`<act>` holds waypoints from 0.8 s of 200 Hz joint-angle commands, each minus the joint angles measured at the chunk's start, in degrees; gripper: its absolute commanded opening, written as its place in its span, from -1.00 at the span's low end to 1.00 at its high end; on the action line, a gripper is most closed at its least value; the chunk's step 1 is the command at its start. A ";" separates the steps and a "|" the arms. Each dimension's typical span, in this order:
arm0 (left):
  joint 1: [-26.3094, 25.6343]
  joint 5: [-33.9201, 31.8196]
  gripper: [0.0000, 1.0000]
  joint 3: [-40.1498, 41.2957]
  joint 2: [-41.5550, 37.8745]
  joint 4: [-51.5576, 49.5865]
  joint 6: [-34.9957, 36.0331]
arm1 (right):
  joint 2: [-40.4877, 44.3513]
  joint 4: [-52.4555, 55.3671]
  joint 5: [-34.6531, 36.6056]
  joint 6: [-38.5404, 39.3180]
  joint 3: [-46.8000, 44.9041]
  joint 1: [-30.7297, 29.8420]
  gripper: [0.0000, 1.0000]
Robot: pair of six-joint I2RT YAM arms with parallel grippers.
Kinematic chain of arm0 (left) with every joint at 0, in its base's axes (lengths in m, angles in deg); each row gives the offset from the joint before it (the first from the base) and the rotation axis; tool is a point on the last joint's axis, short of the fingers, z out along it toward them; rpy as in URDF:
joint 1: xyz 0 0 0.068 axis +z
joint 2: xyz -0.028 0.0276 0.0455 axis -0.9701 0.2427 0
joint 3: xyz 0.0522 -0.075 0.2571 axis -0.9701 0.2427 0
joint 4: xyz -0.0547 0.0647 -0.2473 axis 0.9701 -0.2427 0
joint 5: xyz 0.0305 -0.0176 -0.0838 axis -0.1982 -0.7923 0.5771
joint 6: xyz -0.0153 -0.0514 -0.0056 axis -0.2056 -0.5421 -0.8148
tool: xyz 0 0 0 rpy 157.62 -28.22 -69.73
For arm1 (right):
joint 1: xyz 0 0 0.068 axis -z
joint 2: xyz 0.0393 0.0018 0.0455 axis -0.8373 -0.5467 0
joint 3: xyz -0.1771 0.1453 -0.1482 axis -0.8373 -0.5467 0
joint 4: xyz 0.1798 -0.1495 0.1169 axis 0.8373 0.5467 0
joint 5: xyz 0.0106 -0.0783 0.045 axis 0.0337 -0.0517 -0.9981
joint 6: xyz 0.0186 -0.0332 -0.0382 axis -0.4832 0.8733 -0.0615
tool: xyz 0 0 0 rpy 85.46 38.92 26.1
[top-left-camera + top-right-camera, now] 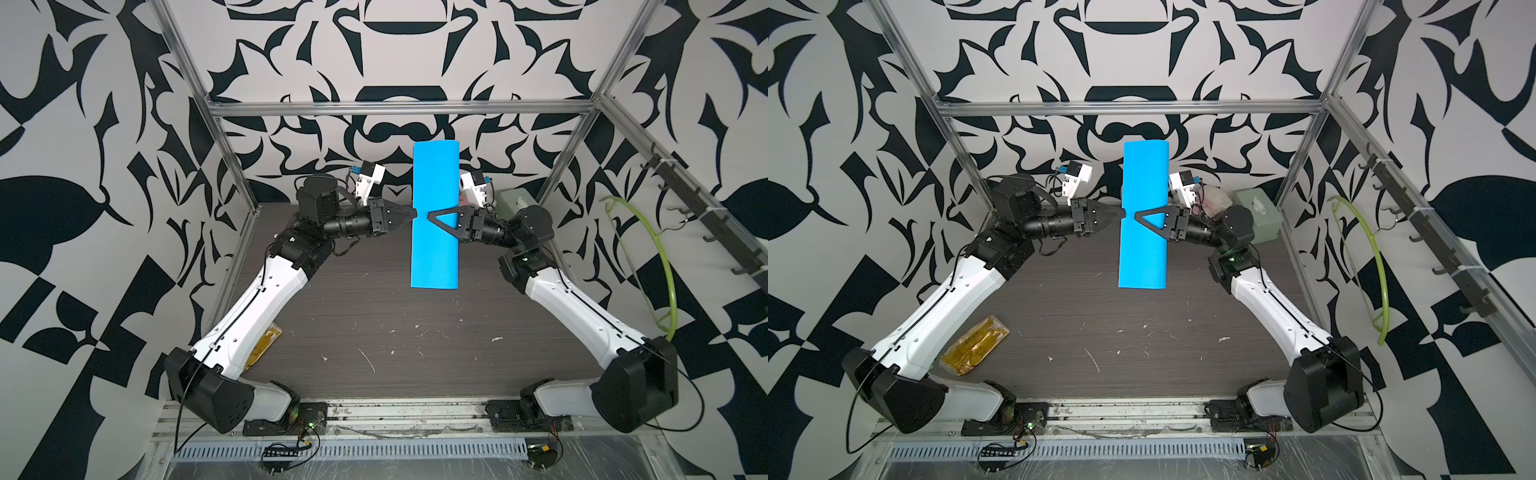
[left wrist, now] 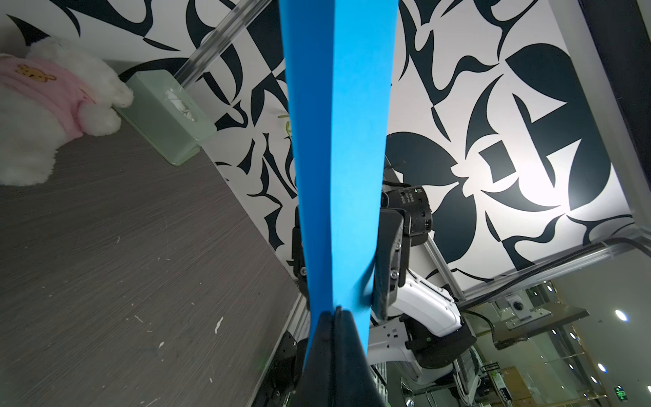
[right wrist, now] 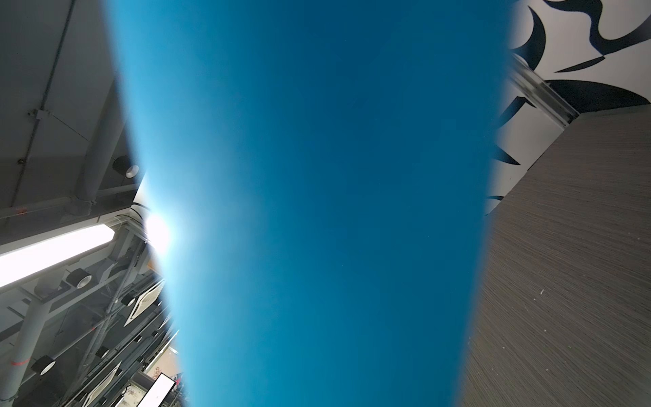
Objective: Fold the rectangular paper in half along the long edge
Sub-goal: Fold the paper.
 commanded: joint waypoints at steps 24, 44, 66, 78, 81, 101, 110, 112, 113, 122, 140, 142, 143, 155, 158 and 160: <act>-0.28 0.95 -0.99 0.10 0.68 0.39 0.57 | 0.33 -1.64 0.57 1.51 2.19 0.21 -0.10; -0.26 1.08 -0.99 0.26 0.93 0.96 0.29 | 0.39 -0.80 0.89 2.01 2.02 0.21 -0.02; -0.26 1.27 -1.00 0.35 1.13 1.50 0.03 | 0.22 -0.68 1.02 2.07 1.93 0.21 0.03; -0.28 1.35 -1.00 0.43 1.24 1.64 -0.10 | 0.20 -0.56 0.97 2.17 1.97 0.21 0.05; -0.28 1.39 -1.00 0.43 1.27 1.79 -0.16 | 0.27 -0.45 0.97 2.22 1.97 0.21 0.05; -0.25 1.48 -1.00 0.53 1.23 2.11 -0.28 | 0.22 -0.27 1.09 2.32 1.93 0.21 0.06; -0.33 1.48 -1.00 0.58 1.19 2.16 -0.32 | 0.20 -0.25 1.10 2.31 1.86 0.21 0.07; -0.36 1.48 -1.00 0.60 1.22 2.16 -0.35 | 0.24 -0.25 1.04 2.34 1.93 0.21 0.07; -0.36 1.48 -1.00 0.57 1.26 2.16 -0.34 | 0.22 -0.25 1.08 2.35 1.89 0.21 0.07; -0.32 1.43 -1.00 0.70 1.39 2.37 -0.45 | 0.20 -0.17 1.09 2.31 1.87 0.22 0.06; -0.34 1.56 -1.00 0.80 1.42 2.85 -0.72 | 0.07 -0.29 1.00 2.35 2.06 0.21 0.01; -0.27 1.54 -1.00 0.79 1.47 2.91 -0.73 | 0.03 -0.28 1.02 2.31 2.10 0.21 0.00; -0.32 1.51 -1.00 0.79 1.43 2.93 -0.70 | 0.07 -0.39 0.98 2.29 2.06 0.21 0.00; -0.34 1.57 -1.00 0.93 1.48 2.95 -0.70 | -0.07 -0.43 0.93 2.17 2.11 0.21 -0.04; -0.32 1.58 -1.00 0.96 1.41 2.95 -0.68 | -0.04 -0.47 0.94 2.11 2.13 0.21 -0.05; -0.36 1.57 -1.00 1.01 1.47 2.97 -0.68 | -0.02 -0.50 0.94 2.05 2.18 0.21 -0.06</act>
